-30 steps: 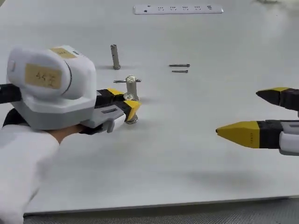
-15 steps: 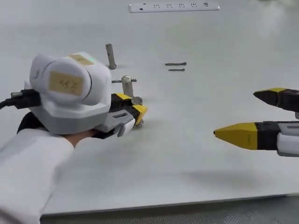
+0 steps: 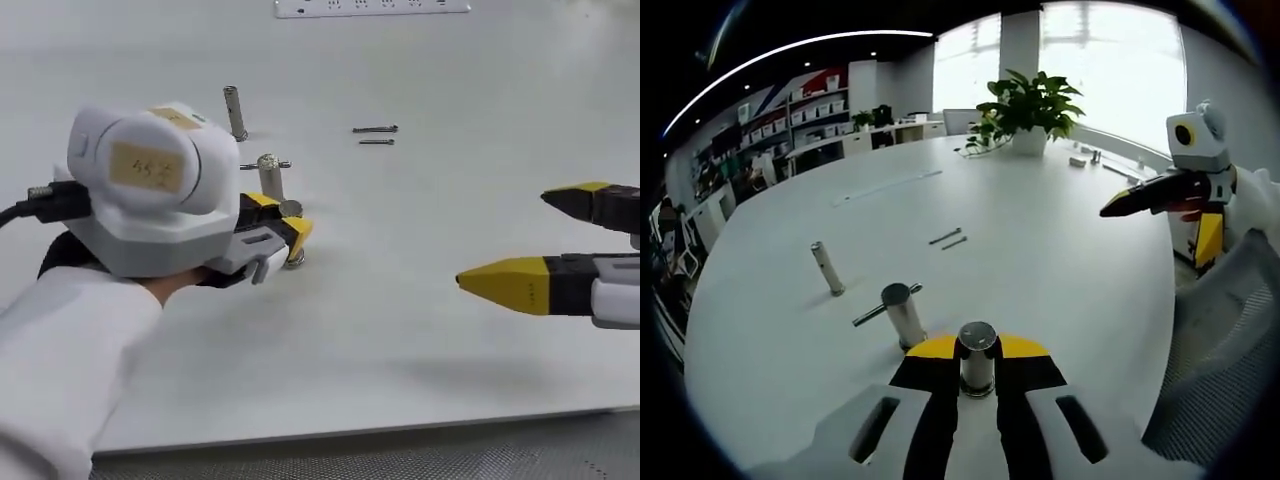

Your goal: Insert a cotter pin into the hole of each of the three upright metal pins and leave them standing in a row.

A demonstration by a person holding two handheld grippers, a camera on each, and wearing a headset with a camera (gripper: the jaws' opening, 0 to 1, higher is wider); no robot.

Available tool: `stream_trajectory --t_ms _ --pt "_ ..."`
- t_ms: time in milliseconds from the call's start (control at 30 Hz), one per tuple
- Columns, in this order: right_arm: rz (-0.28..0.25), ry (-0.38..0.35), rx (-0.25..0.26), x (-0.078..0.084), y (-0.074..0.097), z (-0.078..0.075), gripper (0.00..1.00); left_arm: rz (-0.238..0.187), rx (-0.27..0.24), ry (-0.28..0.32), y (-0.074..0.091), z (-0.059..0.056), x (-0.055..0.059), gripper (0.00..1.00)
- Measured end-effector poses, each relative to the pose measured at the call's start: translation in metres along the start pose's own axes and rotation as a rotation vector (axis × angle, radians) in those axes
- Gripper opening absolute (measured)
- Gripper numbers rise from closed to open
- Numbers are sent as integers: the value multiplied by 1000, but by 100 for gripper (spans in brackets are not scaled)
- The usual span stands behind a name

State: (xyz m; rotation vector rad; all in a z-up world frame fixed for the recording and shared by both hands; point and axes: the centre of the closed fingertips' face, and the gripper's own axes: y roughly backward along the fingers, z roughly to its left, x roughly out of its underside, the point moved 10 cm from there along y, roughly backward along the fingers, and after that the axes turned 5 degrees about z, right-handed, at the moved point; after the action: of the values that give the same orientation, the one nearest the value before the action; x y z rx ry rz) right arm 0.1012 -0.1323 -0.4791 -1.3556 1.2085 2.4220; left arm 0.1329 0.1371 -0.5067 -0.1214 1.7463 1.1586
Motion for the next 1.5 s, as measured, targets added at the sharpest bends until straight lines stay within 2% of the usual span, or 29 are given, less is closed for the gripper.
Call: stream_trajectory --t_ms 200,500,900,1100,1233,1300,1333,1500 --pt "4 -10 1 2 0 -3 94 0 1 5 -2 0 -1 9" --pt "9 -9 -8 2 -2 1 94 -5 4 12 -1 -2 0 9" --pt "5 -9 -8 3 -2 3 94 -11 2 6 3 -3 6 10" --pt "5 -17 -8 3 -2 3 95 -12 3 -19 2 -3 6 10" --pt "9 -17 -10 3 -3 3 95 -5 12 -65 2 -2 6 11" --pt "12 -14 -10 3 -2 4 95 -6 19 -58 3 -2 6 14" --pt "13 -12 -11 3 -2 4 94 -17 25 -60 4 -2 5 18" --pt "19 -7 -12 0 -3 15 94 -19 69 -24 12 0 6 34"
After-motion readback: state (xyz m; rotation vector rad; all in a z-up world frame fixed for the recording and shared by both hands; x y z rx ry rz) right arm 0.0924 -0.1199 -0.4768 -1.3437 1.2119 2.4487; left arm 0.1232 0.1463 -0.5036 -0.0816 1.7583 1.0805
